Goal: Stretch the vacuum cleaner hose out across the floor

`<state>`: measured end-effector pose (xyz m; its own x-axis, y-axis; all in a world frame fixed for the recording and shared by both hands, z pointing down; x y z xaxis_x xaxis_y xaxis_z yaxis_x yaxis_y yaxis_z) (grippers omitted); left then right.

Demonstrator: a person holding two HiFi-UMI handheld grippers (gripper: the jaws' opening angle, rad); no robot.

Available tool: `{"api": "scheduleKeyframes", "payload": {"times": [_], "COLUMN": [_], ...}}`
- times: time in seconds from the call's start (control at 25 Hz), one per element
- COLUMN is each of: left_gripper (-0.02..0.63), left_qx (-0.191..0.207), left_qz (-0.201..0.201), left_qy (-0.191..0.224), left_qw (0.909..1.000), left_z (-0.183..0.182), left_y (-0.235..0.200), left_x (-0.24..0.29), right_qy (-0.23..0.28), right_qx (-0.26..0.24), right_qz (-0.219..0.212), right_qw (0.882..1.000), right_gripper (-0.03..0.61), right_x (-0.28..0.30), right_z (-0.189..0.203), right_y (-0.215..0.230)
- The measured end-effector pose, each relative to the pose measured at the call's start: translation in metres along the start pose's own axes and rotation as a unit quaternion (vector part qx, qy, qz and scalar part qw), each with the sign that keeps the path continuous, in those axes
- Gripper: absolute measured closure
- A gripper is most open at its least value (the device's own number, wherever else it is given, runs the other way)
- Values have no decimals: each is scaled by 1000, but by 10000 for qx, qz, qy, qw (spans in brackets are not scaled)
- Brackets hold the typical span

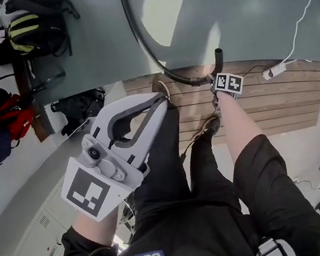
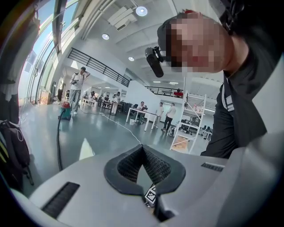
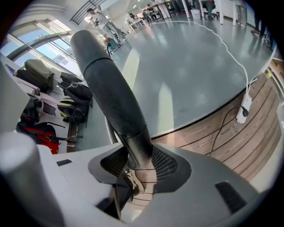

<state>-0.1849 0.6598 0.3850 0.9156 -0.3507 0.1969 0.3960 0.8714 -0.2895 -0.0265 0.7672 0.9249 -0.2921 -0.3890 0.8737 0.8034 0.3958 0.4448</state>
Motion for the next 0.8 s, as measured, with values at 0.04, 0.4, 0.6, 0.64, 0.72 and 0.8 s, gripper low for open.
{"api": "scheduleKeyframes", "payload": {"times": [0.04,0.4,0.6,0.64,0.72,0.8], "left_gripper": [618,618,618,618,618,618], "left_qx": [-29,55,84,101,105,68], "left_qz": [10,365,430,427,446,474], "left_qy": [10,44,-64,-122,-252,-325], "left_qw": [10000,9993,9990,9990,9986,9983], "left_z": [4,23,44,51,69,82], "left_y": [-6,-32,-45,-48,-51,-51], "left_x": [5,51,58,56,54,52], "right_qy": [-10,95,69,102,173,229], "right_qx": [14,215,366,404,538,705], "right_qz": [19,175,262,261,294,332], "right_qw": [10000,9996,9990,9988,9980,9967], "right_gripper": [408,408,408,408,408,408], "right_x": [7,62,96,102,112,121], "right_z": [-1,-20,-25,-26,-25,-22], "right_y": [4,35,58,59,65,72]}}
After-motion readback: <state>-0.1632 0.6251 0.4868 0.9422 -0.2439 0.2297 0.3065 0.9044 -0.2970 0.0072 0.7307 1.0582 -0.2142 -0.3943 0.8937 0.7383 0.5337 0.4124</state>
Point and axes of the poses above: the fingertips, and each gripper's own axes: x forward along the fingers, y to its right, z out of its underside, the point moved 1 cm from there along -x, backward along the fingers, and after that the axes turned 6 degrees about y, right-handed, at the moved point
